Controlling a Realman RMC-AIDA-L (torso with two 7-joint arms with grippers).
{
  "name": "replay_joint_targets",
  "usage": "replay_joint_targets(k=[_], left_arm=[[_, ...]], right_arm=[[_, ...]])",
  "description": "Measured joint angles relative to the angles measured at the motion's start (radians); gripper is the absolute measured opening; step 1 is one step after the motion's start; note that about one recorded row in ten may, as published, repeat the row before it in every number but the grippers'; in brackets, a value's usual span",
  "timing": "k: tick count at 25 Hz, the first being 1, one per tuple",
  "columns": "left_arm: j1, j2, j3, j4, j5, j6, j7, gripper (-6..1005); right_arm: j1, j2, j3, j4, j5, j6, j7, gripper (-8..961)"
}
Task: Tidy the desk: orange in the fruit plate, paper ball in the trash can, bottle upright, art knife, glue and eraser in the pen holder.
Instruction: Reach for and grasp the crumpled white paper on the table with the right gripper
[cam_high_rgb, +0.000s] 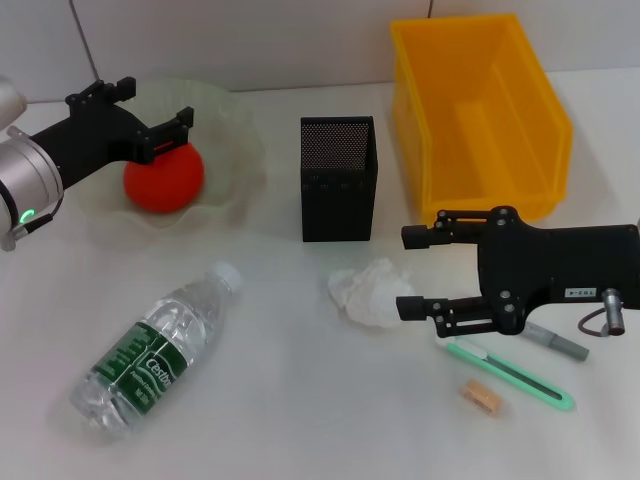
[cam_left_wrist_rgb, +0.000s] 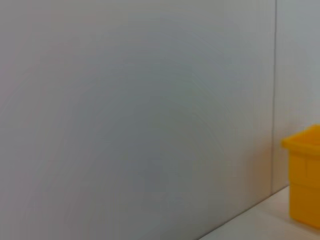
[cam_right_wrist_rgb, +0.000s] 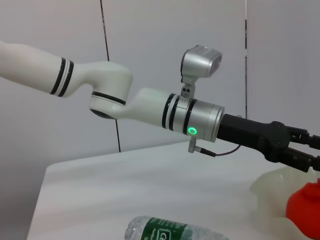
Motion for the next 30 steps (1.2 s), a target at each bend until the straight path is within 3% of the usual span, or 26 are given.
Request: replay_joint_targets(k=[10, 11, 18, 20, 21, 30], left_arm=[[0.035, 0.007, 0.001, 0.039, 0.003, 0.106, -0.017, 835], [0.061, 0.011, 0.001, 0.068, 0.006, 0.159, -0.030, 859], [0.184, 0.019, -0.002, 0.203, 0.038, 0.380, -0.059, 859], [0.184, 0.019, -0.002, 0.203, 0.038, 0.380, -0.059, 859], [0.212, 0.020, -0.009, 0.244, 0.100, 0.474, -0.091, 859], [0.188, 0.048, -0.010, 0.238, 0.207, 0.602, -0.161, 858]], right_arm=[[-0.010, 0.000, 0.055, 0.010, 0.000, 0.001, -0.014, 732], [-0.010, 0.000, 0.068, 0.012, 0.000, -0.001, -0.017, 732], [-0.014, -0.001, 0.093, 0.016, 0.001, -0.005, -0.025, 730], [-0.015, -0.001, 0.093, 0.019, 0.001, -0.005, -0.026, 730], [-0.015, -0.001, 0.093, 0.020, 0.002, -0.004, -0.026, 730], [-0.023, -0.003, 0.094, 0.017, 0.003, -0.008, -0.026, 728]])
